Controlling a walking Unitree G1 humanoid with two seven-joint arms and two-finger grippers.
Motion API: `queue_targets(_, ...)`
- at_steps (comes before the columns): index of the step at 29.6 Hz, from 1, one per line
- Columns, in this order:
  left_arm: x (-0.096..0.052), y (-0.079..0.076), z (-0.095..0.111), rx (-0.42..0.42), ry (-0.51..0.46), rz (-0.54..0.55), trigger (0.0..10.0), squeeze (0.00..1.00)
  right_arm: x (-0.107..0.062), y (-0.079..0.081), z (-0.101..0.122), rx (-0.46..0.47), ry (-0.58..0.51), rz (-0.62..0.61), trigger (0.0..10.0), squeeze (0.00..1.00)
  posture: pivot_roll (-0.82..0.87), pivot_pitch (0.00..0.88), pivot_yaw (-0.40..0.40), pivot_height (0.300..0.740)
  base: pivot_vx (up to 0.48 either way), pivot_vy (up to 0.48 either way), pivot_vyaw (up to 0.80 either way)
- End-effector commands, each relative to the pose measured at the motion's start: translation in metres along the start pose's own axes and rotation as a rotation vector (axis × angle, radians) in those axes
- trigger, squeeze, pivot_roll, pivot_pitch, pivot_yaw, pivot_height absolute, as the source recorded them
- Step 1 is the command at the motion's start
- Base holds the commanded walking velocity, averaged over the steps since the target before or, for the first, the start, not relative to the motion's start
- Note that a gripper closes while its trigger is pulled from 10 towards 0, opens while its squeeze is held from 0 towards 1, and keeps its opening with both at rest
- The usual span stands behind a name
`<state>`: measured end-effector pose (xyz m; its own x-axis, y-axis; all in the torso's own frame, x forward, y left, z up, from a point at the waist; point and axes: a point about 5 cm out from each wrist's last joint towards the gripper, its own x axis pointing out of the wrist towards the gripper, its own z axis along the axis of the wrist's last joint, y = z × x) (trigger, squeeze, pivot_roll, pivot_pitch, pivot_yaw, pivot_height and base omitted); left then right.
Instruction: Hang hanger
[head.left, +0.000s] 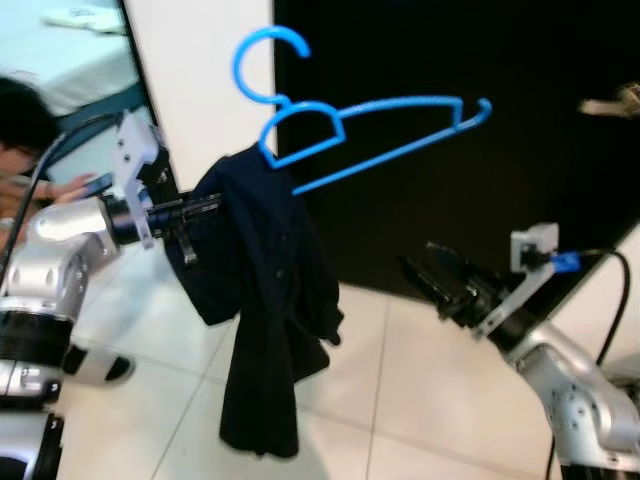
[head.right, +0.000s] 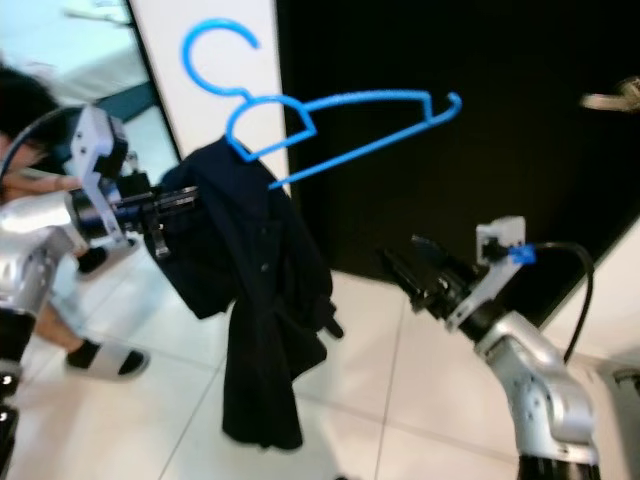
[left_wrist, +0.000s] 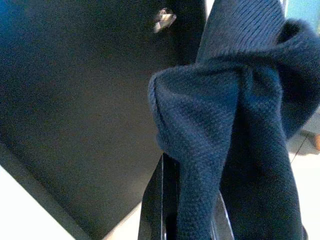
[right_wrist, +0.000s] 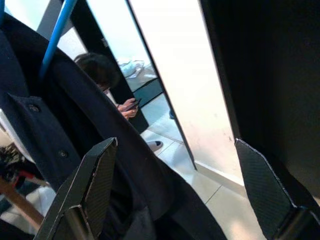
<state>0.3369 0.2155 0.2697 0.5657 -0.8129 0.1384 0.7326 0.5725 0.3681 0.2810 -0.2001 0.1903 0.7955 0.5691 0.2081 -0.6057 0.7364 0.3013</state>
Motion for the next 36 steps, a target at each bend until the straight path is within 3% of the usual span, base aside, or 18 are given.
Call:
queue_targets(1, 0.001, -0.003, 0.012, 0.025, -0.055, -0.031, 10.0, 0.00, -0.002, 0.000, 0.009, 0.019, -0.040, -0.001, 10.0, 0.00, 0.05, 0.108, -0.006, 0.740, 0.000, 0.000, -0.76)
queue_targets(7, 0.006, -0.013, 0.008, 0.015, -0.041, -0.074, 10.0, 0.00, 0.004, 0.003, 0.005, 0.057, -0.043, -0.040, 10.0, 0.00, 0.05, 0.110, -0.004, 0.740, 0.000, 0.000, -0.76)
queue_targets(8, 0.010, -0.020, -0.001, 0.001, -0.027, -0.055, 10.0, 0.00, 0.004, 0.006, -0.006, 0.068, -0.008, -0.079, 10.0, 0.00, 0.02, 0.115, 0.000, 0.740, 0.000, 0.000, -0.76)
queue_targets(10, 0.010, -0.020, -0.001, 0.001, -0.027, -0.055, 10.0, 0.00, 0.004, 0.006, -0.006, 0.068, -0.008, -0.079, 10.0, 0.00, 0.02, 0.115, 0.000, 0.740, 0.000, 0.000, -0.76)
queue_targets(11, 0.014, -0.028, -0.011, -0.034, -0.022, 0.005, 10.0, 0.00, 0.002, 0.011, -0.018, 0.076, 0.028, -0.112, 10.0, 0.00, 0.01, 0.120, -0.003, 0.740, 0.000, 0.000, -0.76)
queue_targets(13, 0.014, -0.028, -0.011, -0.034, -0.022, 0.005, 10.0, 0.00, 0.002, 0.011, -0.018, 0.076, 0.028, -0.112, 10.0, 0.00, 0.01, 0.120, -0.003, 0.740, 0.000, 0.000, -0.76)
queue_targets(14, 0.017, -0.042, -0.028, -0.103, -0.026, 0.100, 10.0, 0.00, -0.005, 0.017, -0.030, 0.078, 0.064, -0.152, 10.0, 0.00, -0.02, 0.118, -0.005, 0.740, 0.000, 0.000, -0.76)
queue_targets(15, 0.017, -0.042, -0.028, -0.103, -0.026, 0.100, 10.0, 0.00, -0.005, 0.017, -0.030, 0.078, 0.064, -0.152, 10.0, 0.00, -0.02, 0.118, -0.005, 0.740, 0.000, 0.000, -0.76)
queue_targets(17, 0.018, -0.083, -0.056, -0.234, -0.010, 0.249, 10.0, 0.00, -0.014, 0.032, -0.040, 0.090, 0.086, -0.190, 10.0, 0.00, -0.03, 0.113, -0.017, 0.740, 0.000, 0.000, -0.76)
queue_targets(19, 0.016, -0.114, -0.069, -0.310, 0.007, 0.310, 10.0, 0.00, -0.017, 0.040, -0.042, 0.084, 0.090, -0.207, 10.0, 0.00, -0.03, 0.113, -0.024, 0.740, 0.000, 0.000, -0.76)
queue_targets(24, 0.013, -0.134, -0.077, -0.359, 0.021, 0.349, 10.0, 0.00, -0.021, 0.042, -0.049, 0.056, 0.123, -0.233, 10.0, 0.00, -0.03, 0.114, -0.033, 0.740, 0.000, 0.000, -0.76)
queue_targets(27, 0.011, -0.161, -0.085, -0.425, 0.046, 0.343, 10.0, 0.00, -0.030, 0.037, -0.058, 0.059, 0.138, -0.331, 10.0, 0.00, -0.02, 0.117, -0.036, 0.740, 0.000, 0.000, -0.76)
queue_targets(31, 0.014, -0.170, -0.087, -0.421, 0.059, 0.322, 10.0, 0.00, -0.033, 0.035, -0.059, 0.058, 0.138, -0.367, 10.0, 0.00, -0.03, 0.117, -0.034, 0.740, 0.000, 0.000, -0.76)
queue_targets(36, 0.017, -0.169, -0.085, -0.408, 0.058, 0.329, 10.0, 0.00, -0.035, 0.036, -0.060, 0.057, 0.148, -0.373, 10.0, 0.00, -0.04, 0.115, -0.029, 0.740, 0.000, 0.000, -0.76)
